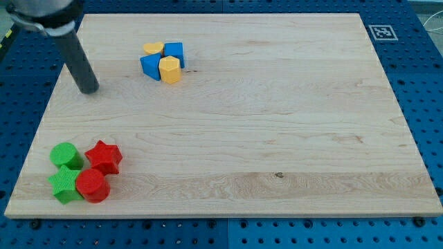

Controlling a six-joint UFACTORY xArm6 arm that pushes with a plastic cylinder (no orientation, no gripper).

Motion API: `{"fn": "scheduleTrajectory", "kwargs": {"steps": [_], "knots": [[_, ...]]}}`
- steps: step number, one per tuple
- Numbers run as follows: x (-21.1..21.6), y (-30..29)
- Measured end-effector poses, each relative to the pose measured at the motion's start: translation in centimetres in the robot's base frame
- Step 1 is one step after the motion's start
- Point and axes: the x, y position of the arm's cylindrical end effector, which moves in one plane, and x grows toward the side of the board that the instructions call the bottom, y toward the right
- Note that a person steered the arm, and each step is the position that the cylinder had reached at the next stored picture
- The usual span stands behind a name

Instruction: Point your arm to blue triangle

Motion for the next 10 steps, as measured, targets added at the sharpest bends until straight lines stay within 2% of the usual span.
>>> {"fn": "scheduleTrajectory", "kwargs": {"steps": [2, 3, 4, 5, 10], "knots": [[-1.5, -0.5], [-2.8, -2.0], [-5.9, -2.8], [-6.5, -2.7], [-6.6, 10.5]]}}
